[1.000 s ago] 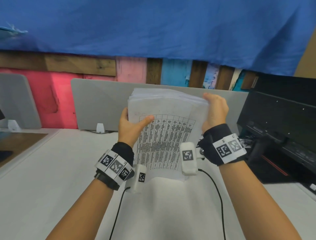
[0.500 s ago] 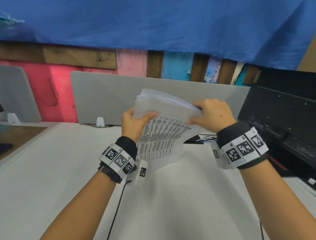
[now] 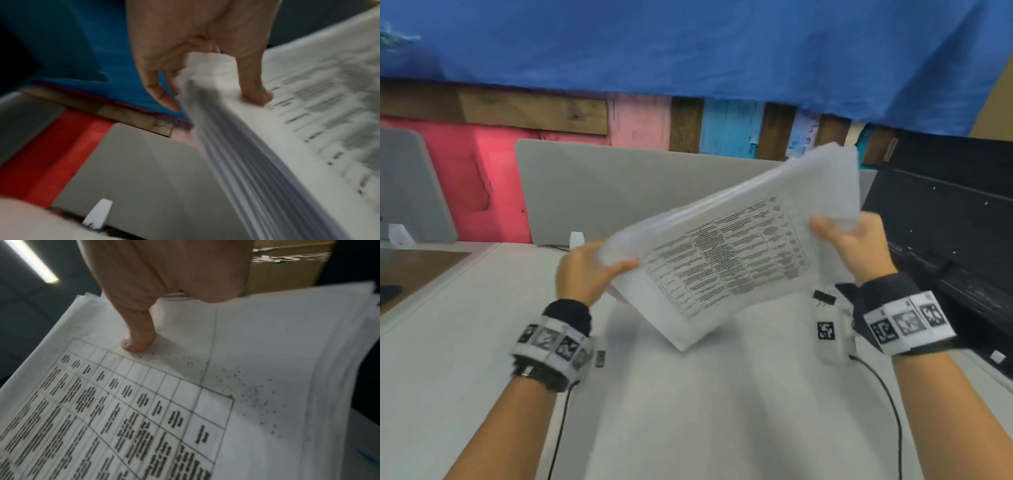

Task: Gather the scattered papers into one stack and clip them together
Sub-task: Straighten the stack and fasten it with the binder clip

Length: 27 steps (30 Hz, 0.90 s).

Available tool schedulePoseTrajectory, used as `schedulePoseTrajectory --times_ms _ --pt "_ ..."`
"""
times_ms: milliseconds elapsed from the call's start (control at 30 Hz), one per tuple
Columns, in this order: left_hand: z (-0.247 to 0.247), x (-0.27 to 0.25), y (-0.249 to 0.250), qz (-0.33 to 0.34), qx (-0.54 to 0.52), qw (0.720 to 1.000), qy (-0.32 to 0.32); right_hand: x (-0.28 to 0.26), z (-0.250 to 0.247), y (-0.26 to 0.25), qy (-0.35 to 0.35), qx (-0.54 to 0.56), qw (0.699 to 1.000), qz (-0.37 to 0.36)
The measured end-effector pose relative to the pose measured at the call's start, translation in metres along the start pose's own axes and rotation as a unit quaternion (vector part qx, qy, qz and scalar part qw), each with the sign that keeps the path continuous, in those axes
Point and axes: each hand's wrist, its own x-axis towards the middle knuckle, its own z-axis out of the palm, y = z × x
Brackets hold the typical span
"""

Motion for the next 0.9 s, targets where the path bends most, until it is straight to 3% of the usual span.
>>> schedulePoseTrajectory --times_ms 67,100,233,367,600,800,900 --pt "-0.011 0.008 -0.005 -0.021 -0.139 0.989 0.037 -0.014 -0.001 0.021 0.026 0.066 0.996 0.046" --pt "-0.013 0.009 -0.005 -0.037 -0.212 0.976 0.022 -0.022 0.001 0.029 0.037 0.099 0.992 0.063" --pt "-0.008 0.007 -0.001 -0.070 -0.341 0.930 -0.118 -0.055 0.021 0.050 0.059 0.218 0.968 0.113" --pt "-0.008 -0.002 -0.006 -0.037 -0.362 0.920 -0.142 -0.072 0.030 0.076 0.073 0.261 0.951 0.150" --pt "-0.006 -0.014 -0.025 -0.016 -0.354 0.928 -0.117 -0.068 0.027 0.089 0.006 0.254 0.954 0.157" --pt "-0.011 -0.017 -0.008 0.034 -0.379 0.913 -0.147 -0.058 0.035 0.088 -0.046 0.264 0.952 0.149" --pt "-0.012 -0.013 -0.011 0.013 -0.380 0.915 -0.133 -0.056 0.035 0.092 -0.056 0.271 0.948 0.154"
